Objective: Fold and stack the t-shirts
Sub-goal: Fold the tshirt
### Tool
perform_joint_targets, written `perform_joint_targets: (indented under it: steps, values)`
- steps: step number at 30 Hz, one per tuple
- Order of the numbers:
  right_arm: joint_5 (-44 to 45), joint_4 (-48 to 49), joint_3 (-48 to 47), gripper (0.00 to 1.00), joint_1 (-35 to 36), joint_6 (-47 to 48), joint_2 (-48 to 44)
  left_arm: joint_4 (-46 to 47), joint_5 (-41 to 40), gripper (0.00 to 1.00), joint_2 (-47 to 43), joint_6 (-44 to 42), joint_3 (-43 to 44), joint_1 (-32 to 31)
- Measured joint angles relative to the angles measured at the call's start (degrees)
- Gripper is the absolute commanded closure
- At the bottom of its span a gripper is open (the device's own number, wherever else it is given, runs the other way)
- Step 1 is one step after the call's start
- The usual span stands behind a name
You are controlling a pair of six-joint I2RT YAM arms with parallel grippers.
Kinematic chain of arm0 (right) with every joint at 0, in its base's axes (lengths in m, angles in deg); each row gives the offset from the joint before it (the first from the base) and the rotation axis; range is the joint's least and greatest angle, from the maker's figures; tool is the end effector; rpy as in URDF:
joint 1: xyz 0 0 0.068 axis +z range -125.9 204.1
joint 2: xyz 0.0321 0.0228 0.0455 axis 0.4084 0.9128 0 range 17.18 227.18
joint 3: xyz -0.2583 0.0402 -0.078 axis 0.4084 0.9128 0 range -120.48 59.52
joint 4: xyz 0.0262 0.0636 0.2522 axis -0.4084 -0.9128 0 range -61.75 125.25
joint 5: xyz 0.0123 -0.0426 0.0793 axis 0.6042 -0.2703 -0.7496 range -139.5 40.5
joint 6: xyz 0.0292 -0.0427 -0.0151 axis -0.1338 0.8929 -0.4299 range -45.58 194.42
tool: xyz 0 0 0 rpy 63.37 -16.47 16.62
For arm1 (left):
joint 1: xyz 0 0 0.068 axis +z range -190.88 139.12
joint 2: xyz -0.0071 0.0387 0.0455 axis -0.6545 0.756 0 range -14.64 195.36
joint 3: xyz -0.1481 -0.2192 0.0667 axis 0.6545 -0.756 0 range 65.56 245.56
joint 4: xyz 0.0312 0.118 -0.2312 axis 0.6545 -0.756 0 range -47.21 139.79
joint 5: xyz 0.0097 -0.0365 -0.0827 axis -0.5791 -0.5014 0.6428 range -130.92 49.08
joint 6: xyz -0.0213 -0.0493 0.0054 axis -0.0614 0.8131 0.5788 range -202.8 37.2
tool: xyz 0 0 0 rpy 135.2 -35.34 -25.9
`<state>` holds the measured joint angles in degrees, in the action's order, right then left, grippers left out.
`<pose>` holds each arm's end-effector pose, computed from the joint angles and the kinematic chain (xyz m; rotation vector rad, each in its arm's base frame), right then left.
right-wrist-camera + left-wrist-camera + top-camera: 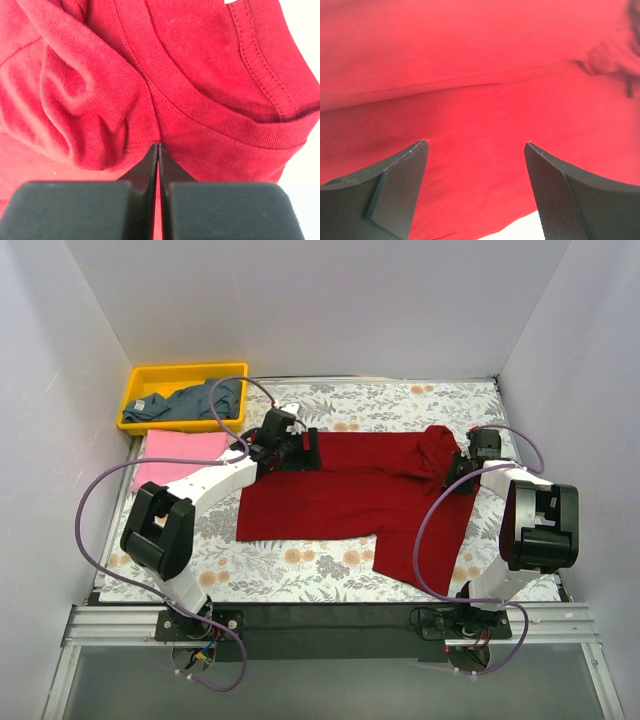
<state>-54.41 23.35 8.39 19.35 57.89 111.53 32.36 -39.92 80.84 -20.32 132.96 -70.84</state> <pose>0.3213 -0.0237 0.1630 0.4353 2.5009 0.1900 0.3171 -0.1835 0.2357 -0.6947 2.4143 -0.7566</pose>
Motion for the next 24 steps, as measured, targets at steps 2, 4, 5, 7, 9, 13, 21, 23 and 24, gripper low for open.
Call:
perform_joint_targets:
  steps: [2,4,5,7,9,13,21,23,24]
  values:
    - [0.0,-0.85,-0.68,0.99,0.0,-0.09,-0.02,0.15,1.38,0.28,1.84,0.68,1.99,-1.53]
    - [-0.13,-2.14,-2.38,0.99,0.0,-0.24,-0.26,0.44,2.75,0.28,4.33,1.46,4.37,-3.19]
    - [-0.24,-2.43,-3.48,0.99,0.0,-0.35,-0.5,0.9,3.45,0.28,5.7,1.86,5.51,-4.0]
    - [-0.66,-3.06,-5.99,0.99,0.0,-0.72,-1.18,1.86,4.68,0.29,8.55,2.67,7.76,-5.6]
    - [-1.57,-3.04,-8.76,0.99,0.0,-1.11,-2.01,3.13,5.86,0.29,11.58,4.0,9.57,-7.32]
    - [-3.67,-2.91,-12.96,0.99,0.0,-1.86,-2.89,5.6,7.98,0.3,16.0,6.84,11.56,-9.51]
    - [-5.09,-3.91,-13.38,0.99,0.0,-2.93,-6.56,7.58,9.05,0.3,17.2,8.04,11.1,-10.82]
    - [-4.9,-4.09,-11.8,0.99,0.0,-3.1,-9.94,7.52,8.37,0.3,15.78,7.37,9.4,-10.82]
    - [-4.79,-4.28,-10.82,0.99,0.0,-3.26,-11.91,7.41,7.91,0.3,14.97,6.93,8.41,-10.8]
